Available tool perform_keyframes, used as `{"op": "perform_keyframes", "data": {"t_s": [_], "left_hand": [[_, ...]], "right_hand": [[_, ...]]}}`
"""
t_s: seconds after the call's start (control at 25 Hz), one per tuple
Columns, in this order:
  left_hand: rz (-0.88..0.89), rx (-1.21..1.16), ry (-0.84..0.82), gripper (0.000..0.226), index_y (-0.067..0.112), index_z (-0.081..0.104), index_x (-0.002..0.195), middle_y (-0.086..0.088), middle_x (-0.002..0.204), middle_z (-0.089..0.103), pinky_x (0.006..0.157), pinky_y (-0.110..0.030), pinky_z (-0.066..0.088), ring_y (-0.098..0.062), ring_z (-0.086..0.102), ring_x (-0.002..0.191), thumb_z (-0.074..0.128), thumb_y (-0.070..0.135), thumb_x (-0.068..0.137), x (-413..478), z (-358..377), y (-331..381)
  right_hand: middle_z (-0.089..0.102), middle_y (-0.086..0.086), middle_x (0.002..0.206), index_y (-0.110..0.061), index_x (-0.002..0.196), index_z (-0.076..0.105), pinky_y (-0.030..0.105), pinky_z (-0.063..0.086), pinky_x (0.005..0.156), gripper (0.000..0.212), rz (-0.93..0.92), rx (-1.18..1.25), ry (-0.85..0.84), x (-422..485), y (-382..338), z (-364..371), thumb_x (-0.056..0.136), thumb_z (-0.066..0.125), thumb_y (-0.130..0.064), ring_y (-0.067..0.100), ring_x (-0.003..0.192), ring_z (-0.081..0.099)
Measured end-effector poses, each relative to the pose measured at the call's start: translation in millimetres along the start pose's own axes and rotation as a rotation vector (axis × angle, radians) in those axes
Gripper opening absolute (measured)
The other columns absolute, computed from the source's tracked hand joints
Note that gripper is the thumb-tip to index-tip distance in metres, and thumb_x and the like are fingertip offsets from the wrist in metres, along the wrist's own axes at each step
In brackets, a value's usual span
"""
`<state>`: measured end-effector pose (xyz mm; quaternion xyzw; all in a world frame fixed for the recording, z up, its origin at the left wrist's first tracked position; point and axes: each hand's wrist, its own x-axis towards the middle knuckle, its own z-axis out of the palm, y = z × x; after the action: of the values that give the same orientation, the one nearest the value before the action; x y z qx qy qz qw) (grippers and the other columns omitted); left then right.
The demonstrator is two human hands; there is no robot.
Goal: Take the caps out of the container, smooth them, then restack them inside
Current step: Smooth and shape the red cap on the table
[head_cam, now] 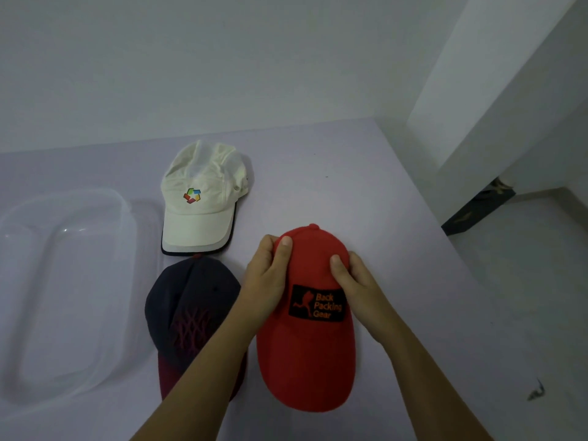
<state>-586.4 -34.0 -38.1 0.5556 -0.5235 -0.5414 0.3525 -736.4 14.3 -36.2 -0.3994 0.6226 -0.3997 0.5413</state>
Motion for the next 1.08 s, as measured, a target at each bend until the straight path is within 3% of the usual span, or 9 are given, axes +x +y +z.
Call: {"op": "perform_keyframes", "data": {"t_s": [0.2,0.32,0.4,0.56,0.72,0.8,0.92,1.0,1.08], "left_hand": [[-0.049,0.234,0.125,0.033,0.01,0.055,0.091,0.004,0.073,0.058,0.053,-0.012,0.041,-0.009,0.055,0.066,0.043,0.04,0.095,16,10,-42],[-0.07,0.253,0.191,0.025,0.016,0.057,0.096,0.005,0.081,0.062,0.059,-0.014,0.041,-0.006,0.058,0.073,0.043,0.038,0.096,19,15,-49],[-0.089,0.267,0.223,0.024,0.015,0.056,0.092,0.006,0.074,0.058,0.056,-0.014,0.039,-0.006,0.054,0.068,0.042,0.035,0.097,21,18,-48],[-0.018,0.353,0.243,0.024,0.014,0.044,0.087,0.001,0.061,0.05,0.047,-0.025,0.036,-0.014,0.05,0.055,0.035,0.033,0.099,26,24,-46],[-0.081,0.415,0.257,0.029,0.015,0.051,0.087,0.001,0.062,0.055,0.054,-0.031,0.042,-0.016,0.055,0.058,0.039,0.041,0.094,27,20,-47],[-0.127,0.379,0.248,0.03,0.015,0.053,0.082,0.003,0.067,0.058,0.059,-0.03,0.043,-0.012,0.055,0.063,0.042,0.042,0.092,28,17,-45],[-0.257,0.337,0.135,0.037,0.011,0.037,0.062,-0.001,0.061,0.046,0.055,-0.028,0.033,-0.013,0.04,0.056,0.033,0.029,0.095,34,14,-39],[-0.224,0.383,0.078,0.033,0.01,0.038,0.065,-0.001,0.062,0.044,0.053,-0.026,0.03,-0.014,0.039,0.059,0.032,0.022,0.095,38,10,-36],[-0.143,0.402,0.052,0.027,0.009,0.046,0.073,0.002,0.065,0.047,0.054,-0.024,0.031,-0.013,0.042,0.062,0.034,0.019,0.095,40,7,-32]], "right_hand": [[0.064,-0.006,0.104,-0.024,0.103,0.05,0.021,0.052,0.072,0.031,0.065,-0.077,0.086,29,28,-4,0.086,0.052,-0.05,0.005,0.092,0.064],[0.061,-0.003,0.096,-0.02,0.1,0.05,0.021,0.047,0.067,0.039,0.046,-0.304,0.178,40,40,-3,0.088,0.045,-0.056,0.008,0.086,0.061],[0.059,0.001,0.091,-0.016,0.093,0.052,0.028,0.048,0.071,0.039,-0.034,-0.406,0.251,45,44,-2,0.09,0.042,-0.054,0.015,0.085,0.059],[0.059,-0.001,0.079,-0.011,0.093,0.048,0.025,0.048,0.061,0.033,-0.05,-0.287,0.24,48,36,5,0.094,0.041,-0.044,0.011,0.071,0.058],[0.058,-0.009,0.083,-0.018,0.096,0.048,0.018,0.043,0.057,0.031,0.029,-0.252,0.275,53,39,0,0.088,0.053,-0.048,0.003,0.073,0.057],[0.06,-0.013,0.088,-0.021,0.098,0.054,0.015,0.043,0.06,0.032,0.046,-0.292,0.255,58,39,-2,0.085,0.055,-0.051,-0.002,0.079,0.057],[0.066,-0.006,0.085,-0.015,0.086,0.064,0.018,0.046,0.067,0.041,0.031,-0.361,0.193,64,34,-7,0.09,0.045,-0.052,0.004,0.08,0.06],[0.067,0.0,0.084,-0.01,0.085,0.063,0.025,0.047,0.072,0.045,0.014,-0.341,0.111,66,30,-12,0.095,0.038,-0.046,0.011,0.079,0.061],[0.054,-0.003,0.073,-0.013,0.076,0.052,0.028,0.042,0.068,0.041,-0.031,-0.325,0.046,67,26,-13,0.097,0.033,-0.043,0.009,0.067,0.05]]}}
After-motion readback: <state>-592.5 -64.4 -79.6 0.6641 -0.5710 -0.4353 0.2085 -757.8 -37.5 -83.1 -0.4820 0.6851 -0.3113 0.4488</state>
